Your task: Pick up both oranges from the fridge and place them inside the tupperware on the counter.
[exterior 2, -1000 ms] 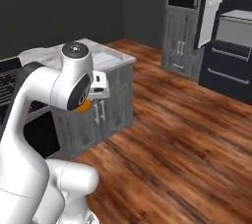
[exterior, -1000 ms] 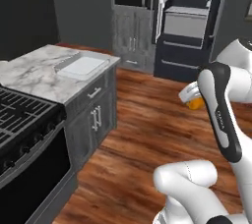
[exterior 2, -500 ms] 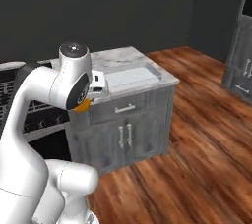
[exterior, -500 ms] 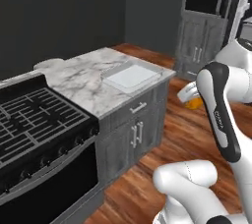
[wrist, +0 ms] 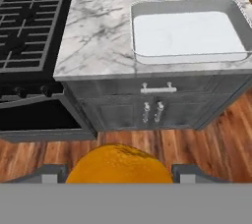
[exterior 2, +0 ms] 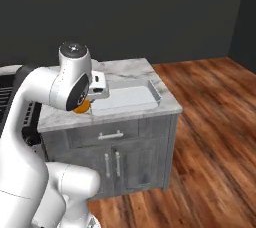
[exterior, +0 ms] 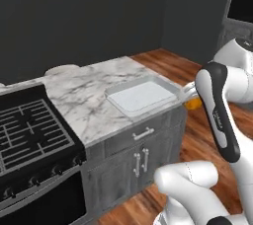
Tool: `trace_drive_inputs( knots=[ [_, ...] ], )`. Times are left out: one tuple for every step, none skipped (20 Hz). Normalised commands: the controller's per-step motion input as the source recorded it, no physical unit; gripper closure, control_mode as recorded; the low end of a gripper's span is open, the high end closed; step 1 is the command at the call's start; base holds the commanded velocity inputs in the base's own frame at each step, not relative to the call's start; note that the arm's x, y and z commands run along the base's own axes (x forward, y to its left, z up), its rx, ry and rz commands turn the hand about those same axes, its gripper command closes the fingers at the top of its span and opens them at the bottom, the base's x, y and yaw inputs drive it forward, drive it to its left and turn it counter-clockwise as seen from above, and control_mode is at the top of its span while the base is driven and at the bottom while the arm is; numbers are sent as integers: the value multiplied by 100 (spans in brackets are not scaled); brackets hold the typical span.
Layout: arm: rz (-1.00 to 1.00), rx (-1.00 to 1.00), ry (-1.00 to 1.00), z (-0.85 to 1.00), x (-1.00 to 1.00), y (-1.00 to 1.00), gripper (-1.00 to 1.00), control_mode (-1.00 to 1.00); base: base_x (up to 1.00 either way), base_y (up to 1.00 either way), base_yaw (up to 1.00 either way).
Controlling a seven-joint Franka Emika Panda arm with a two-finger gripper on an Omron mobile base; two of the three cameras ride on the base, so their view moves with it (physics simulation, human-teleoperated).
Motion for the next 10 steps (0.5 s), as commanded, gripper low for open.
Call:
trace_drive_inputs(
  knots=[
    [0, 0, 0, 0, 0, 0, 100, 100, 86, -44, 24],
    [0, 0, 0, 0, 0, 0, 100, 100, 95, -31, 23],
    [0, 0, 0, 0, 0, 0, 100, 100, 99, -24, 22],
    [0, 0, 0, 0, 0, 0, 100, 100, 100, -19, 23],
    [0, 0, 0, 0, 0, 0, 100, 100, 100, -14, 24],
    [0, 0, 0, 0, 0, 0, 100, 100, 100, -2, 28],
    [0, 0, 0, 0, 0, 0, 100, 100, 100, 0, 30],
    [0, 0, 0, 0, 0, 0, 100, 100, 98, 0, 31],
    [0, 0, 0, 0, 0, 0, 100, 100, 89, 0, 33],
    [0, 0, 0, 0, 0, 0, 100, 100, 86, 0, 33]
  ],
)
